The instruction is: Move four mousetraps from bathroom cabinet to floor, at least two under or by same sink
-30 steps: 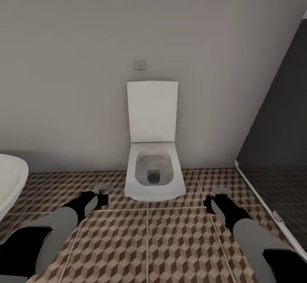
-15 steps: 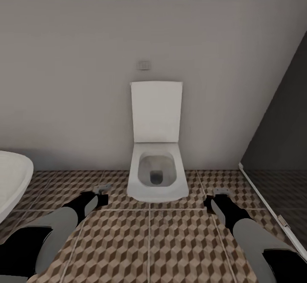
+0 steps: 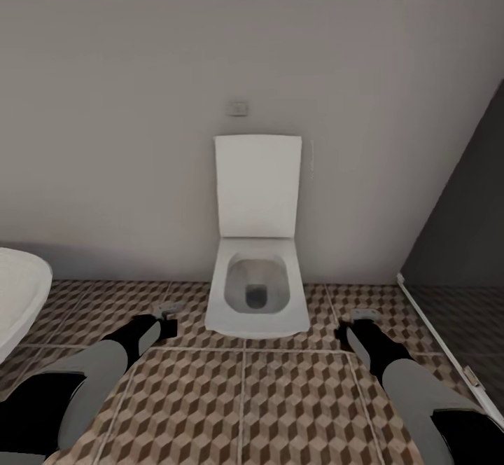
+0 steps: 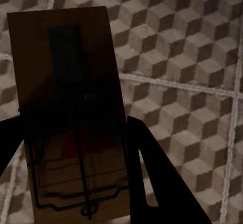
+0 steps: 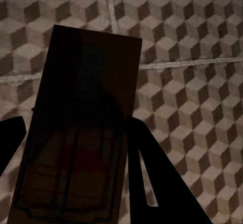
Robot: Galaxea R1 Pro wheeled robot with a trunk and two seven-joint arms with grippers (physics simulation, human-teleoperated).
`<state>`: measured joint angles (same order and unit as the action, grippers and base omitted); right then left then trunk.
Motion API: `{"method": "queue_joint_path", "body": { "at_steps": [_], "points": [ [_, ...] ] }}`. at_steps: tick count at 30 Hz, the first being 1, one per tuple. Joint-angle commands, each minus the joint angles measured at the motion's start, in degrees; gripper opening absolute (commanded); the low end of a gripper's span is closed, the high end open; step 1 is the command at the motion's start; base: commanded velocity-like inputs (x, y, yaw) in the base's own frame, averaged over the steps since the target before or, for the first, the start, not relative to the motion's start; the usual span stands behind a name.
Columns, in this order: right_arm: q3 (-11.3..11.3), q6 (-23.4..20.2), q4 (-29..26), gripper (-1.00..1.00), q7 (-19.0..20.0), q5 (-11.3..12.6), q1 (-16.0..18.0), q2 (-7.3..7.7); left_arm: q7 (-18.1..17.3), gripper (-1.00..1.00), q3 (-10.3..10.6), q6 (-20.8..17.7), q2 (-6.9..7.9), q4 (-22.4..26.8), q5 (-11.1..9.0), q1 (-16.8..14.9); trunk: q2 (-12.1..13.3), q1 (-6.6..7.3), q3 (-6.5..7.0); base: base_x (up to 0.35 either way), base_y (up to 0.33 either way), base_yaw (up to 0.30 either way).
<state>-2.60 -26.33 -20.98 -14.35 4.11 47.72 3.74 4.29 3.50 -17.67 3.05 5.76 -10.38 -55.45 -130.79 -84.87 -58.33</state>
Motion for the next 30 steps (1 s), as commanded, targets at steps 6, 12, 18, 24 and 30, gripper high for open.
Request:
{"method": "queue_joint_path", "body": {
  "at_steps": [6,12,18,24,30],
  "points": [
    [-0.3,-0.2,-0.1,-1.00,-0.4,0.5,0.0,0.04,0.1,-1.00,0.4,-0.4,-0.06,0.1,-0.5,0.0,0.0,0.01,-0.05,0.041,0.000,0.022],
    [-0.3,-0.2,-0.1,-1.00,-0.4,0.5,0.0,0.03,0.1,-1.00,0.4,-0.4,-0.06,0.1,-0.6,0.0,0.0,0.01,-0.05,0.259,0.000,0.001],
    [-0.3,-0.2,-0.1,-1.00,-0.5,0.5,0.0,0.04,0.0,-1.00,0.4,-0.4,-0.06,0.1,-0.6,0.0,0.0,0.01,-0.05,0.316,0.000,0.000],
    [-0.3,-0.2,-0.1,-1.00,-0.5,0.5,0.0,0.04,0.0,-1.00,0.4,-0.4,-0.06,0.1,-0.6,0.0,0.0,0.01,-0.05,0.321,0.000,0.000],
    [-0.3,-0.2,-0.1,-1.00,-0.5,0.5,0.0,0.04,-0.1,-1.00,0.4,-0.3,-0.06,0.1,-0.6,0.0,0.0,0.01,-0.05,0.321,0.000,0.000]
  ]
}}
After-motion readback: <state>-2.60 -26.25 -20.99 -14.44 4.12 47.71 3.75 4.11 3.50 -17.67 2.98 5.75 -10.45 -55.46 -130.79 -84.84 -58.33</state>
